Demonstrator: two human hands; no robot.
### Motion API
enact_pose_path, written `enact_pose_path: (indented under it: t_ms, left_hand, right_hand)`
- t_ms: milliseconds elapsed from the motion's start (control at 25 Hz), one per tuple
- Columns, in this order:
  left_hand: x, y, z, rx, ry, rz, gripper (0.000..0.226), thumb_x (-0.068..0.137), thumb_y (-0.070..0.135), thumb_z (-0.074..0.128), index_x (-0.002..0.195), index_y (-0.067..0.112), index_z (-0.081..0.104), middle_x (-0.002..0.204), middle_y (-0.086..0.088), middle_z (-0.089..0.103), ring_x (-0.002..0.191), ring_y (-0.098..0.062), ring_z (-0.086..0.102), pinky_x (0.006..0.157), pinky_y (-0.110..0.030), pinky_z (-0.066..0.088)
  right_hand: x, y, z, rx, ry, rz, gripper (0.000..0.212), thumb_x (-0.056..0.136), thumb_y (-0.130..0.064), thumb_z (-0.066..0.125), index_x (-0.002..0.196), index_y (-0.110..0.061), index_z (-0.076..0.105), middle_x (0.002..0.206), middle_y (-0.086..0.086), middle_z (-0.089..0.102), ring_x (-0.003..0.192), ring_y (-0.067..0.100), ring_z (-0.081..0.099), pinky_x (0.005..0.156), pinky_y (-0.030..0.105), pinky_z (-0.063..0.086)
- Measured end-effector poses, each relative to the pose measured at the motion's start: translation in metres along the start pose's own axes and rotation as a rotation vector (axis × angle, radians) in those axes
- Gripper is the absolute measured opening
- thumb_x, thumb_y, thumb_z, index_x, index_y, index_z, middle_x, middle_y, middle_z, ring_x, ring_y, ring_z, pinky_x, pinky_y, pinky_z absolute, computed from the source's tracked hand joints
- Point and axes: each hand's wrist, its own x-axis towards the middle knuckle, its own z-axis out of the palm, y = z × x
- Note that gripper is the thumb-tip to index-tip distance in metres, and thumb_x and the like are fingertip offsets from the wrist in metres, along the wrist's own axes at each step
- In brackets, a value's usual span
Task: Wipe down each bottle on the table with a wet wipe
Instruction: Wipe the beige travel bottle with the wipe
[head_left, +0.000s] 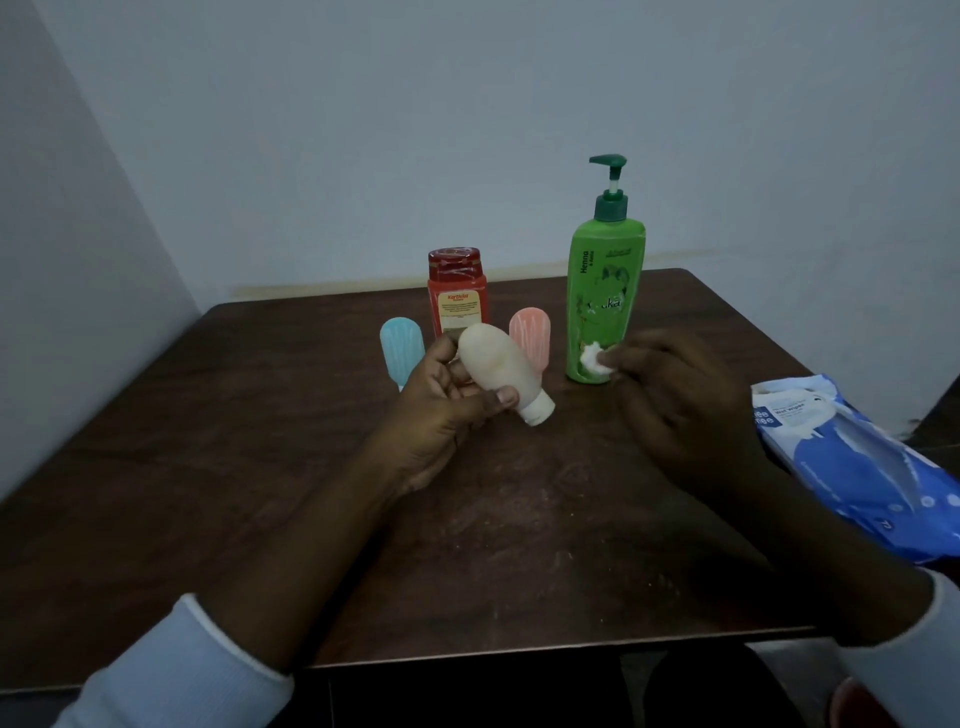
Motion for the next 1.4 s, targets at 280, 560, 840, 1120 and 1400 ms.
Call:
enact_pose_path:
  t_ms: [280, 560, 840, 1120, 1400]
  left_hand:
    - [0.017, 0.000, 0.038, 0.393, -0.194, 0.144, 0.060, 0.081, -0.010, 0.079, 0.130, 0.015, 0.056, 0.126, 0.001, 0.071, 0.118, -0.012, 0.070, 0.093, -0.027, 0.059]
    - [0.058, -0.052, 0.087, 0.631, -0.227, 0.145, 0.058, 0.085, -0.004, 0.079, 0.136, 0.009, 0.055, 0.126, 0.001, 0.068, 0.110, 0.001, 0.067, 0.093, -0.021, 0.056]
    - [0.049, -0.064, 0.089, 0.589, -0.125, 0.077, 0.056, 0.080, -0.005, 0.084, 0.129, 0.004, 0.059, 0.112, 0.002, 0.071, 0.094, 0.007, 0.070, 0.081, -0.014, 0.056]
    - [0.057, -0.085, 0.100, 0.812, 0.106, 0.102, 0.038, 0.071, 0.020, 0.094, 0.094, 0.011, 0.066, 0.090, -0.003, 0.073, 0.082, -0.017, 0.069, 0.073, -0.033, 0.055]
    - [0.083, -0.093, 0.114, 0.859, 0.069, 0.136, 0.029, 0.075, 0.017, 0.086, 0.095, 0.008, 0.067, 0.090, -0.003, 0.075, 0.084, -0.019, 0.071, 0.078, -0.035, 0.057]
  right_hand:
    - [-0.043, -0.006, -0.031, 0.142, -0.092, 0.661, 0.027, 0.092, -0.016, 0.062, 0.103, -0.040, 0.064, 0.094, -0.023, 0.064, 0.090, -0.006, 0.061, 0.076, 0.011, 0.047]
    - [-0.057, -0.006, -0.034, -0.039, -0.305, 0.488, 0.021, 0.093, -0.018, 0.058, 0.111, -0.026, 0.062, 0.109, -0.017, 0.055, 0.099, -0.004, 0.054, 0.085, 0.014, 0.046]
    - [-0.060, 0.002, -0.031, 0.009, -0.084, 0.641, 0.020, 0.090, -0.010, 0.060, 0.104, -0.023, 0.066, 0.099, -0.010, 0.062, 0.091, -0.002, 0.057, 0.082, 0.009, 0.043]
    - [-0.067, 0.013, -0.025, -0.064, -0.175, 0.681, 0.009, 0.090, -0.014, 0.055, 0.092, -0.020, 0.061, 0.093, -0.008, 0.059, 0.084, 0.008, 0.057, 0.075, 0.033, 0.052]
    - [-0.055, 0.027, -0.020, -0.097, -0.424, 0.470, 0.022, 0.082, -0.003, 0.064, 0.099, -0.014, 0.071, 0.099, 0.007, 0.067, 0.087, 0.022, 0.062, 0.079, 0.025, 0.041]
